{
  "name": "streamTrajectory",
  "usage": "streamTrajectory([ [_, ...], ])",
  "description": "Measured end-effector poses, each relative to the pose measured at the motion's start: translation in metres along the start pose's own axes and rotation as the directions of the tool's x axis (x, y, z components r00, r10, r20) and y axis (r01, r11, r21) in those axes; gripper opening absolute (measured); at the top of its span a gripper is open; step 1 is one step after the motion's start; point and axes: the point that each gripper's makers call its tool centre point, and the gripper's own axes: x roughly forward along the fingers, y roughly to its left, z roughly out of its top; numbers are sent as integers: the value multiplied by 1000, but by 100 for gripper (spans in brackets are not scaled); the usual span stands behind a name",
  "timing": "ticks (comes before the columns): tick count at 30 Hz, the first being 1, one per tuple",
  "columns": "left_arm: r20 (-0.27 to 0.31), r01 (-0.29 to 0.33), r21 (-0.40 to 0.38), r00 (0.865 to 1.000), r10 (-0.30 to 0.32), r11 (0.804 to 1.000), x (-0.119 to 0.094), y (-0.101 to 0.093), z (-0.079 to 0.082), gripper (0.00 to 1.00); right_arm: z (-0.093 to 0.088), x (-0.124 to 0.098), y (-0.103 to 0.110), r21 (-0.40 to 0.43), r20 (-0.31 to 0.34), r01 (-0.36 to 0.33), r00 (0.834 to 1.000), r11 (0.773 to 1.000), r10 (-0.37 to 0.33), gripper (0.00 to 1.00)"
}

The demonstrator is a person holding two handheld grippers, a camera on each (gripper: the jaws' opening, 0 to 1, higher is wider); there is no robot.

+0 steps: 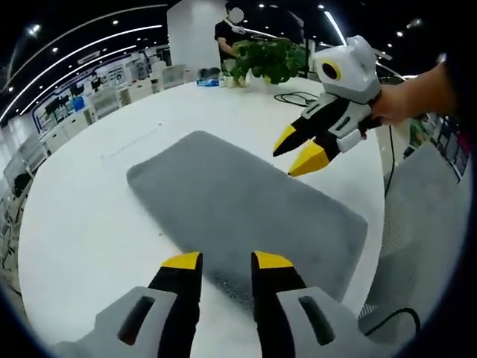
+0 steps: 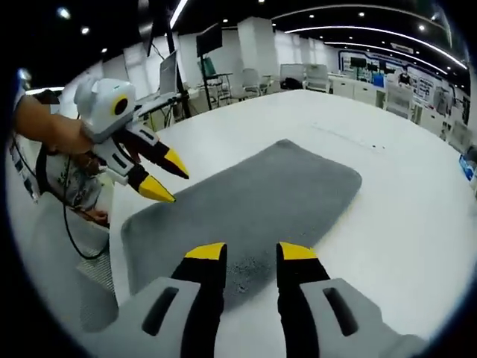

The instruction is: Fold the towel on the table until its edges align and the towel forms a compact rectangular stack.

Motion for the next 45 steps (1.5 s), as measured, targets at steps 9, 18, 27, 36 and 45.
streamTrajectory([
  [9,-83,30,62,996,-24,998,9,-6,-19,20,-21,7,15,-49,-74,-40,997,998,36,23],
  [18,-110,40,90,993,-30,995,16,-9,-28,18,-39,8,16,-125,-133,-55,990,991,39,22],
  [27,-117,36,101,993,-24,994,19,-10,-27,17,-43,9,12,-190,-166,-70,985,979,38,19],
  [36,-103,40,97,994,-30,994,25,-22,-21,17,-55,0,6,-196,-168,-69,985,978,36,17],
  [45,-102,52,104,994,-41,993,41,-46,-3,17,-73,-21,-10,-183,-173,-60,985,981,28,17],
])
